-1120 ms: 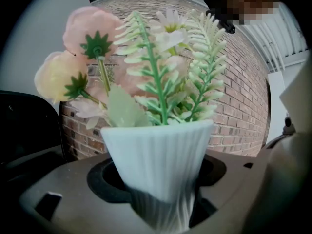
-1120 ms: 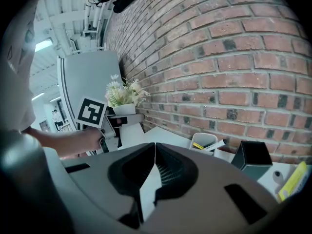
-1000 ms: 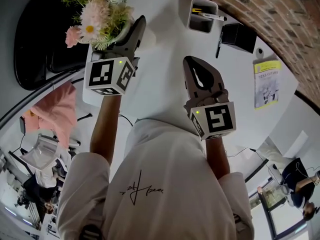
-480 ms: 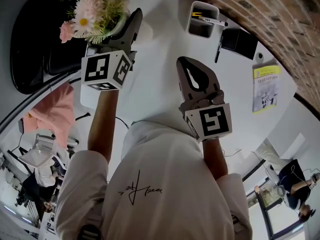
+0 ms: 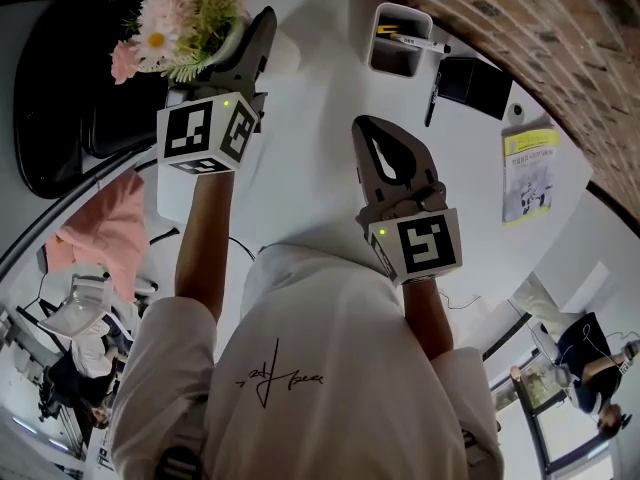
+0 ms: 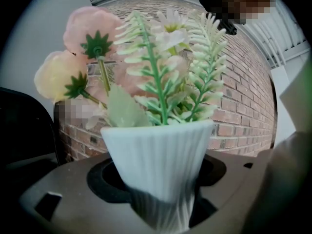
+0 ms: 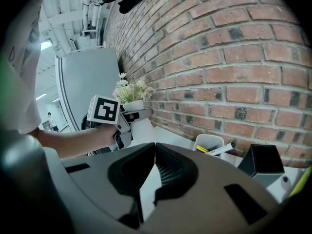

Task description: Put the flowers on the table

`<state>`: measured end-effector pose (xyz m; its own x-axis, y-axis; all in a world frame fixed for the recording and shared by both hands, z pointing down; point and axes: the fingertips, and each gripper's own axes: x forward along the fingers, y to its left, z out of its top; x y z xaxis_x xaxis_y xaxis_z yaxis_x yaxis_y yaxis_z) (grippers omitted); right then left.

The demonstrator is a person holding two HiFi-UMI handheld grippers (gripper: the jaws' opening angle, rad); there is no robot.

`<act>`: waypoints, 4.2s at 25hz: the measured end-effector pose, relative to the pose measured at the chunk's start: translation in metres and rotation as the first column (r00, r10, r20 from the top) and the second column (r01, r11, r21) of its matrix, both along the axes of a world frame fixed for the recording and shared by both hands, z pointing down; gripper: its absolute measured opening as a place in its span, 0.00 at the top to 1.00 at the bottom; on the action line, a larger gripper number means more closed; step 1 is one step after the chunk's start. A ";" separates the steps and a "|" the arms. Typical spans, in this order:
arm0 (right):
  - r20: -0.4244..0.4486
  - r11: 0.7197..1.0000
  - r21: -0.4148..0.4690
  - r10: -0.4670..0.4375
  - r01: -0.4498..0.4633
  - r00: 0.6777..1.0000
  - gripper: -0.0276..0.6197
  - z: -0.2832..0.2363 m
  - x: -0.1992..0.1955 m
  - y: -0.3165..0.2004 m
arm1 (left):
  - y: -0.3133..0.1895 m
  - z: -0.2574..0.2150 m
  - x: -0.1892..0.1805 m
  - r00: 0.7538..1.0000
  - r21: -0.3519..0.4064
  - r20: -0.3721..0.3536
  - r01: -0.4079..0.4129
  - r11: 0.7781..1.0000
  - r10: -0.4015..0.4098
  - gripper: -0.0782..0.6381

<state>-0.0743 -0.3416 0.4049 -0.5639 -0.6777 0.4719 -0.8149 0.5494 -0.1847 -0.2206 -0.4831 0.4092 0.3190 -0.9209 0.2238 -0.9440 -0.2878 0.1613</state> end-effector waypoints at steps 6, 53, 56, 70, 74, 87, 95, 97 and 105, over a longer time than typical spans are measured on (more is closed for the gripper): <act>-0.002 1.000 -0.004 0.003 -0.003 1.000 0.92 0.002 0.000 0.001 | -0.010 -0.002 -0.002 1.000 0.026 0.018 0.011 1.000 -0.011 0.40; -0.027 0.997 -0.077 0.011 -0.013 1.000 0.92 0.022 -0.003 0.014 | -0.014 0.003 0.019 0.978 0.189 0.208 -0.035 0.981 -0.005 0.40; -0.030 0.997 -0.079 0.009 -0.012 0.999 0.92 0.023 -0.002 0.015 | -0.014 0.004 0.017 0.979 0.189 0.205 -0.032 0.981 -0.007 0.40; -0.028 0.997 -0.079 0.007 -0.009 1.000 0.92 0.018 -0.003 0.025 | -0.003 0.009 0.013 0.981 0.169 0.196 -0.026 0.985 -0.008 0.38; -0.031 0.997 -0.080 0.003 -0.005 1.000 0.92 0.016 -0.004 0.026 | 0.000 0.009 0.011 0.980 0.159 0.198 -0.026 0.987 -0.006 0.38; -0.038 0.999 -0.044 -0.013 0.011 0.999 0.92 0.011 -0.003 0.034 | 0.022 0.010 0.006 0.979 0.136 0.203 -0.001 0.991 -0.027 0.38; -0.036 0.999 -0.037 -0.005 0.004 0.999 0.92 0.001 -0.004 0.038 | 0.032 0.006 0.005 0.979 0.135 0.204 -0.004 0.991 -0.023 0.38; -0.038 1.000 -0.025 -0.007 0.006 0.999 0.92 0.000 -0.003 0.040 | 0.035 0.005 0.005 0.978 0.133 0.209 -0.007 0.991 -0.021 0.38; -0.035 1.000 -0.024 -0.011 0.010 0.999 0.92 -0.006 -0.006 0.050 | 0.047 0.002 0.003 0.980 0.122 0.199 -0.013 0.992 -0.012 0.38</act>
<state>-0.0805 -0.2911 0.3991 -0.5540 -0.6600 0.5074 -0.8152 0.5537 -0.1698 -0.2178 -0.4361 0.4112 0.2800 -0.9451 0.1686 -0.9535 -0.2942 -0.0658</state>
